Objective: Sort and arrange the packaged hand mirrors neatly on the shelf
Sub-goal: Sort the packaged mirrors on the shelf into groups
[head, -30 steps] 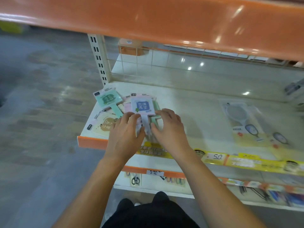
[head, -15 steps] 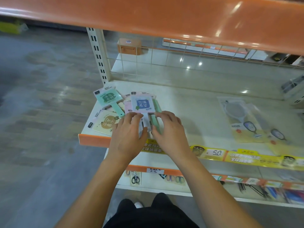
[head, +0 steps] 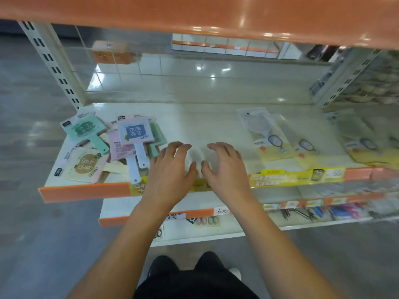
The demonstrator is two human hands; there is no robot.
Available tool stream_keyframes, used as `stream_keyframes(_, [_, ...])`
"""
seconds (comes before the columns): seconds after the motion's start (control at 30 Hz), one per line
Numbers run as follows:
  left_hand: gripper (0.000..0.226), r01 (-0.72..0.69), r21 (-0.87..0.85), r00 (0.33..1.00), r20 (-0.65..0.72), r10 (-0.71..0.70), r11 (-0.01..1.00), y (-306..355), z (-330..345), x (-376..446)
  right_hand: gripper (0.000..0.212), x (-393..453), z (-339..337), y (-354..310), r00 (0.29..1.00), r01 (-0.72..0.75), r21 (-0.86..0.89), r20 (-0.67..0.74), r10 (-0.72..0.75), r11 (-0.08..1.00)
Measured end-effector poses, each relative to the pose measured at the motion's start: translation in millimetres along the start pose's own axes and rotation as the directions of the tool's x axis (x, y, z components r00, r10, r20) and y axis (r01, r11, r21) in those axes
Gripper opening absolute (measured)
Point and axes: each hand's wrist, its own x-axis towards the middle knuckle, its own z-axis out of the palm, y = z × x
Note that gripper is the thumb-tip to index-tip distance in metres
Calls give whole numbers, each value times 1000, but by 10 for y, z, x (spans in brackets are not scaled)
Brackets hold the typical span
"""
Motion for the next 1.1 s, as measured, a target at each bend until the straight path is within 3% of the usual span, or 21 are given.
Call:
stream_keyframes(0.27, [43, -48, -6, 995, 87, 48, 999, 736, 393, 71, 45, -171, -465, 695, 995, -93, 22, -32, 94, 995])
stream_keyframes(0.67, [45, -39, 22, 991, 127, 36, 999, 1818, 853, 134, 48, -256, -1100, 1673, 994, -90, 80, -55, 94, 993])
stream_keyframes(1.1, [45, 37, 53, 992, 117, -43, 998, 2122, 1022, 29, 52, -304, -1202, 2024, 997, -74, 88, 29, 72, 993])
